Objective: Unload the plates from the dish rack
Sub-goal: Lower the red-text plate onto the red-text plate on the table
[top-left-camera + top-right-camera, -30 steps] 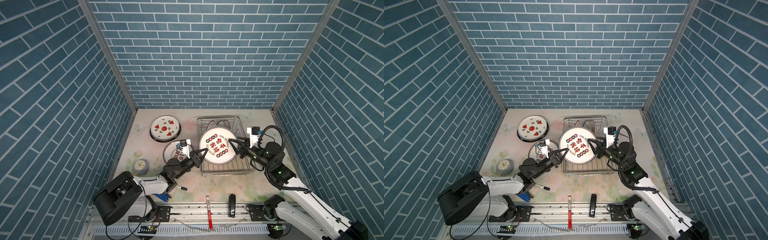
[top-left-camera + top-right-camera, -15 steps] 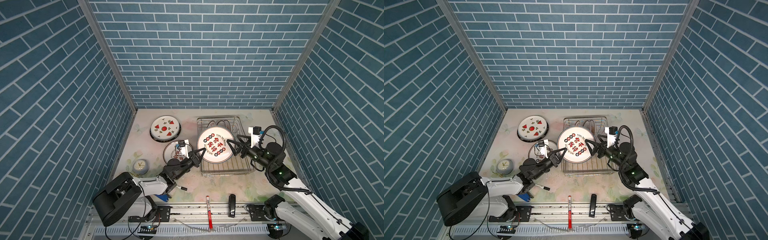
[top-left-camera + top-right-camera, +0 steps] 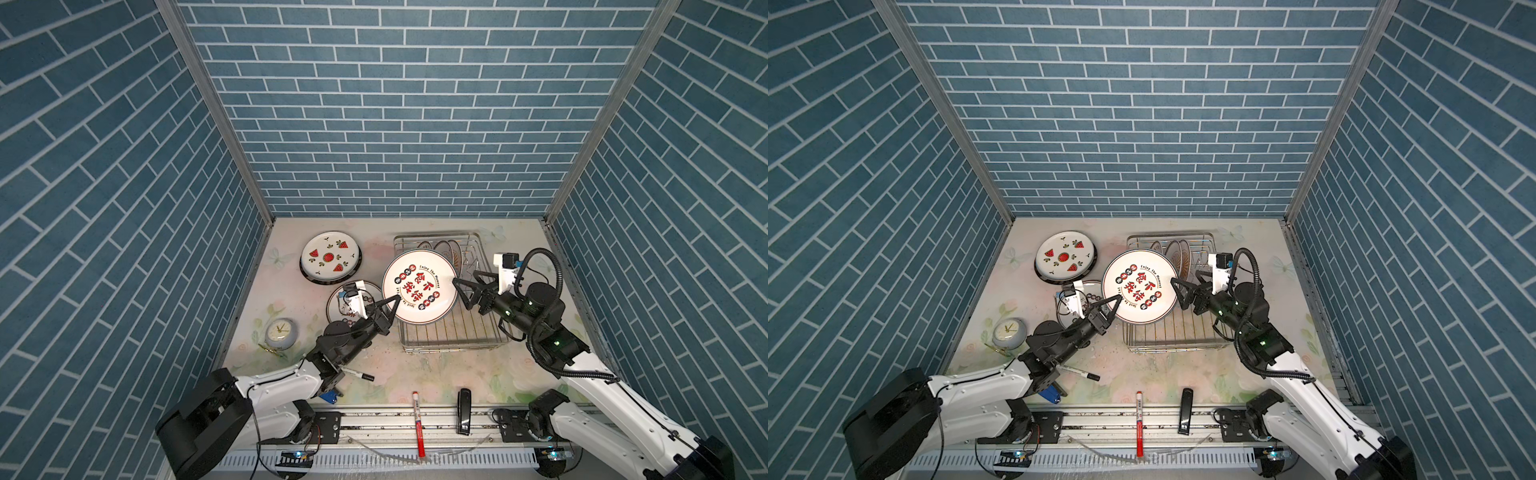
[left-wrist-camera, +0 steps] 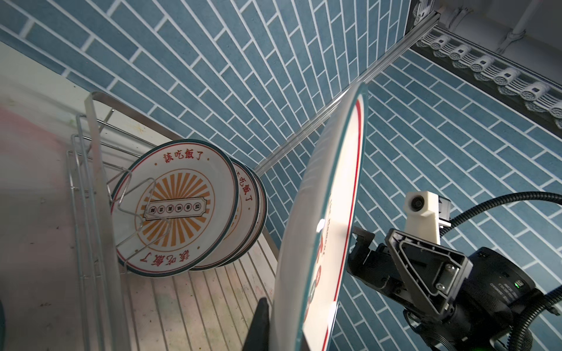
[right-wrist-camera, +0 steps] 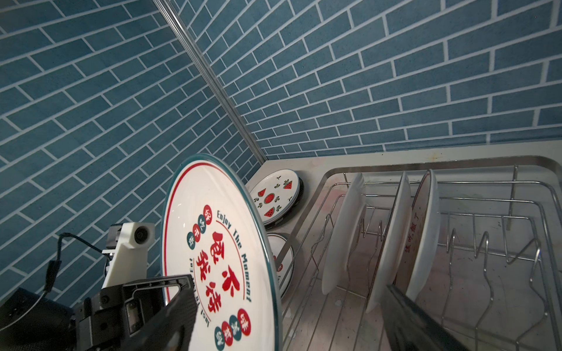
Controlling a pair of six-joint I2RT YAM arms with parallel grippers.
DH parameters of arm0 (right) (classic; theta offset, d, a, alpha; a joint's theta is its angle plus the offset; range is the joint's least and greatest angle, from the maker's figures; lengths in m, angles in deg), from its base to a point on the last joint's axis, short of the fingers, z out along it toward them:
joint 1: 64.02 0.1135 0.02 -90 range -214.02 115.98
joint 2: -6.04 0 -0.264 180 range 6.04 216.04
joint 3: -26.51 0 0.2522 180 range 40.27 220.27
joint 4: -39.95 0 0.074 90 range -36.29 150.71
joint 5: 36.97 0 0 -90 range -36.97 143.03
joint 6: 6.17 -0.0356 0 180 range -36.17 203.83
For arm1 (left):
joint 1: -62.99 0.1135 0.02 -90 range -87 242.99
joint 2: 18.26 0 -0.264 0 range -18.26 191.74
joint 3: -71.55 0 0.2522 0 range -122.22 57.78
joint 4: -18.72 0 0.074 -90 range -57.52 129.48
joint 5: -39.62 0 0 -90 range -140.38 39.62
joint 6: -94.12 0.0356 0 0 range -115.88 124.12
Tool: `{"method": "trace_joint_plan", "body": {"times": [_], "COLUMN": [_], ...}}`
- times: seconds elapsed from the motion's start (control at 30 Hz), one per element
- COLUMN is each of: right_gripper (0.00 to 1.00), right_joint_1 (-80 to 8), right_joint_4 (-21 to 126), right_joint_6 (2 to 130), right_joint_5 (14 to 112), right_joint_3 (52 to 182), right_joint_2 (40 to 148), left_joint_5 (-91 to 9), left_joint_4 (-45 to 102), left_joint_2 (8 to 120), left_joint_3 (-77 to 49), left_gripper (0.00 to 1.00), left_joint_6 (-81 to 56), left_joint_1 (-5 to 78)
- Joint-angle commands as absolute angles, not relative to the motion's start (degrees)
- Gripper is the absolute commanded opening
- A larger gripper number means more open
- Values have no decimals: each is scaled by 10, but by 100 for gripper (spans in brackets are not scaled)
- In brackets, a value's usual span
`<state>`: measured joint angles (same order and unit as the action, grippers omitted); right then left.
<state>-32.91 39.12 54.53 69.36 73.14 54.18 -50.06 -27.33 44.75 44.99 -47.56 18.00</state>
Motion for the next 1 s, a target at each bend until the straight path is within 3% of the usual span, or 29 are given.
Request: {"method": "trace_joint_plan", "body": {"times": [0.0, 0.33, 0.5, 0.63, 0.97], "right_gripper": [98, 99, 99, 99, 99], "right_joint_1": [-325, -272, -220, -202, -161], "right_joint_4": [371, 457, 499, 498, 512], "right_joint_6": [575, 625, 669, 675, 677], "right_joint_5": [753, 759, 677, 669, 642], "right_joint_3": [754, 837, 880, 903, 960], "right_joint_2": [554, 637, 685, 721, 804], "left_joint_5": [-533, -531, -553, -582, -628], "left_joint_4": [-264, -158, -65, -19, 39], "left_joint_2": [410, 290, 212, 168, 139], "left_joint_3": [470, 496, 511, 527, 568], "left_gripper": [0, 0, 0, 0, 0], "left_joint_6": [-477, -489, -510, -526, -608], "left_joint_1": [195, 256, 290, 302, 357]}}
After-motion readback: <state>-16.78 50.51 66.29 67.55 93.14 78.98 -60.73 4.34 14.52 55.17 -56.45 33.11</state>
